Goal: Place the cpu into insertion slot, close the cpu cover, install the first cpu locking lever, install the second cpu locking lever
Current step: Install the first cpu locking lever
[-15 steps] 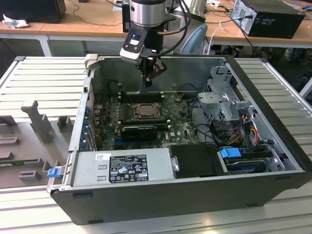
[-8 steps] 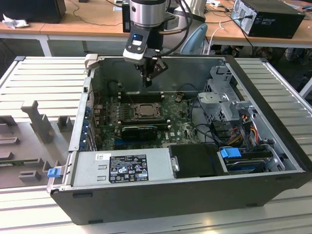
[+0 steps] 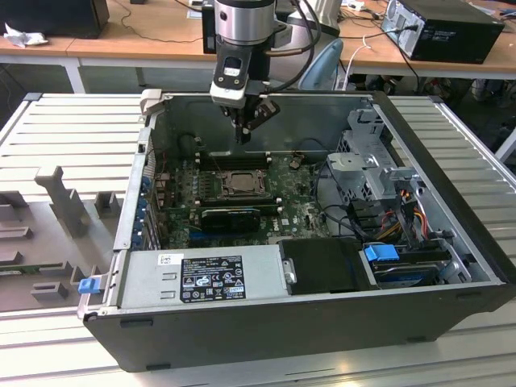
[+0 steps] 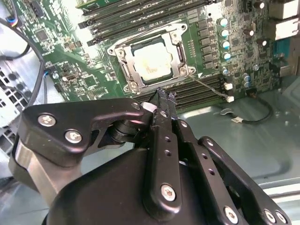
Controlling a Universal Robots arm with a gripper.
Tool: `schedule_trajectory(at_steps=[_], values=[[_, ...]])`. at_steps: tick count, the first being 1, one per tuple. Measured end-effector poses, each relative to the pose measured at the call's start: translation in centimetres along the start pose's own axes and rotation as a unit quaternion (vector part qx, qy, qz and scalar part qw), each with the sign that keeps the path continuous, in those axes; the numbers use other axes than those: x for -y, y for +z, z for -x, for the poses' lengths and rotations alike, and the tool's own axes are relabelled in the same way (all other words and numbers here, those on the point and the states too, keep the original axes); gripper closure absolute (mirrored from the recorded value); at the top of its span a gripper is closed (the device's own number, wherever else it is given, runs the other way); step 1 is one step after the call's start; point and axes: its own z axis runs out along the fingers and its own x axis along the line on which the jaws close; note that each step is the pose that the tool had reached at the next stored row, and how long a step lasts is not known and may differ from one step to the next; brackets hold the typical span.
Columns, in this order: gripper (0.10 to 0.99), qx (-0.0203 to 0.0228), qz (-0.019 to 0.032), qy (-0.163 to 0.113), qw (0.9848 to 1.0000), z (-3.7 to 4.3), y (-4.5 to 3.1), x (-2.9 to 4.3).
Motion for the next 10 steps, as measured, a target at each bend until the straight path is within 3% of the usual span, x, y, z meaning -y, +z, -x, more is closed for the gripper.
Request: schedule_trajectory(at_steps=[6,10], values=[[0.980,-0.0018,0.0000,-0.046,0.9989,0.00,0.00,0.00],[0.980,-0.0030,0.0000,-0.076,0.9971,0.00,0.00,0.00]])
